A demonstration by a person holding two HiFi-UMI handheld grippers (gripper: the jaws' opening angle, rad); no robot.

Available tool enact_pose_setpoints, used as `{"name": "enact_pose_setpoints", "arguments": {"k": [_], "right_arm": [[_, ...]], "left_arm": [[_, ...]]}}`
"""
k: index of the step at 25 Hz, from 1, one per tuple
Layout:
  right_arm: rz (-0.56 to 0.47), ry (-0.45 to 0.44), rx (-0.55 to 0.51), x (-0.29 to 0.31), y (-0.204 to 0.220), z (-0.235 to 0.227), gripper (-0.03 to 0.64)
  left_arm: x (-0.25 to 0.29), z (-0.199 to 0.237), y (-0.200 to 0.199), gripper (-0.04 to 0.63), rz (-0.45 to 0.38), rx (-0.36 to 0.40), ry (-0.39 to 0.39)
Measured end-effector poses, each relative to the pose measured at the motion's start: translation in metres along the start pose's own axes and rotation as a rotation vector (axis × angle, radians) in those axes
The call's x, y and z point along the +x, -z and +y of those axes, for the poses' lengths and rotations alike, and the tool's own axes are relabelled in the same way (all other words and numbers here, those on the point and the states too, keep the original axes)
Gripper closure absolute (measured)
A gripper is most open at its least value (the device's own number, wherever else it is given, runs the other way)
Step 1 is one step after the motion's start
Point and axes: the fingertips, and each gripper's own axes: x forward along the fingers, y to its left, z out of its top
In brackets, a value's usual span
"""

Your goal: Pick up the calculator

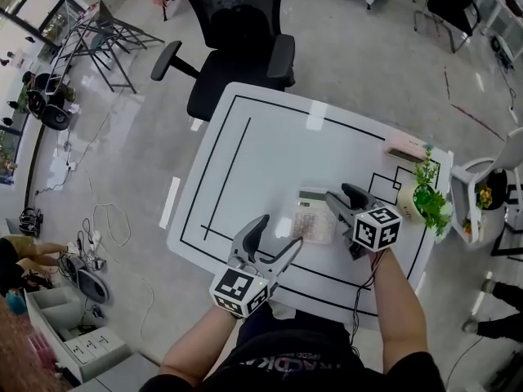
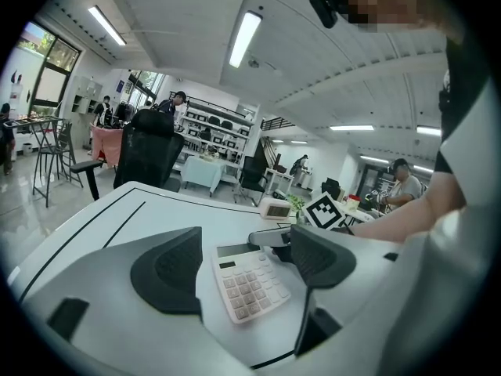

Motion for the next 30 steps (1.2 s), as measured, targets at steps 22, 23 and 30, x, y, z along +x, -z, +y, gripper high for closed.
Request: {"name": "enact_pose_setpoints", "arguments": {"k": [22,23,30], "right_arm": [[0.261,-0.16,-0.141,0.017,0.02,0.017,0.463],[0.253,-0.163,-0.127,0.016,0.019,0.017,0.472],[0.191,-0.167,-0.013,0.005,0.021,0.019,0.514]], "left_arm": [[0.003,-0.004,-0.004,0.253,-0.006,-0.012,0.01],[0.003,-0.004,-0.004,0.253,-0.007,-0.014,0.011],[-0.001,-0.006,-0.003,0.253,-0.009,-0.017,0.021]]}}
